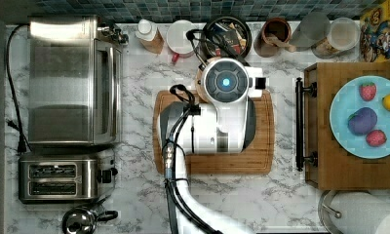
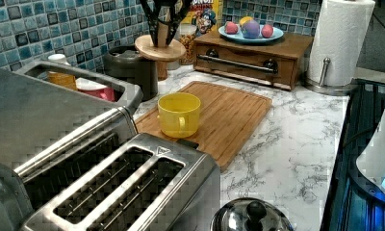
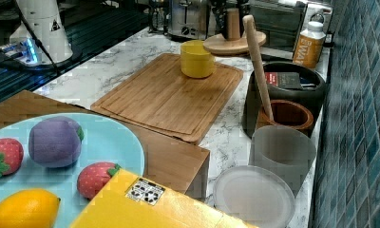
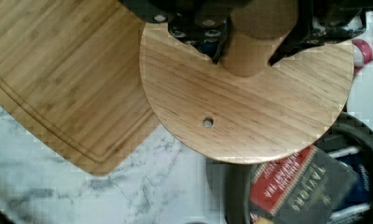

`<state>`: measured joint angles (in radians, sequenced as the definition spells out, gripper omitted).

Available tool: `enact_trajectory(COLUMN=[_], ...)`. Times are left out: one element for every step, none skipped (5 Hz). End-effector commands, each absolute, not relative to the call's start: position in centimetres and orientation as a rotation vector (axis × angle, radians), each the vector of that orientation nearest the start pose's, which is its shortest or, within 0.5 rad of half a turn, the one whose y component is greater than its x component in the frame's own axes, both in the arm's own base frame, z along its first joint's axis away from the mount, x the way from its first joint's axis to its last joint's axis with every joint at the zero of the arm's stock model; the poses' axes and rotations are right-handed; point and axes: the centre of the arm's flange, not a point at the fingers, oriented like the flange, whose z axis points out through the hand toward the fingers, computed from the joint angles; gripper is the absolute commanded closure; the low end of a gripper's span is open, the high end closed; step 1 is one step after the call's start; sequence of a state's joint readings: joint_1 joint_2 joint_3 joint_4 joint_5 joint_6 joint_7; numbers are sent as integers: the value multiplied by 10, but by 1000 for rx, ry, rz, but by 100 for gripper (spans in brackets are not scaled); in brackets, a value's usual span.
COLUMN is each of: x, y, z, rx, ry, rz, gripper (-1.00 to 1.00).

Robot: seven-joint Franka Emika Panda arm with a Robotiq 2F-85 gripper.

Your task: Put the lid on the tea container.

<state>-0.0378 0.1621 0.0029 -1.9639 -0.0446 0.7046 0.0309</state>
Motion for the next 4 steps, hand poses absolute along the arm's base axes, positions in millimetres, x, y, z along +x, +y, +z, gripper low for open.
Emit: enact_trajectory(x=[669,683,699,714], y=[-39,-41,-37,-33], z=[624,624,615,605], rx=[-2617,-2628,-2664,-2694], ry=[1291,1302,1292,1285], rz=[-750,-755,-730,-691], gripper=[100,100,100,100])
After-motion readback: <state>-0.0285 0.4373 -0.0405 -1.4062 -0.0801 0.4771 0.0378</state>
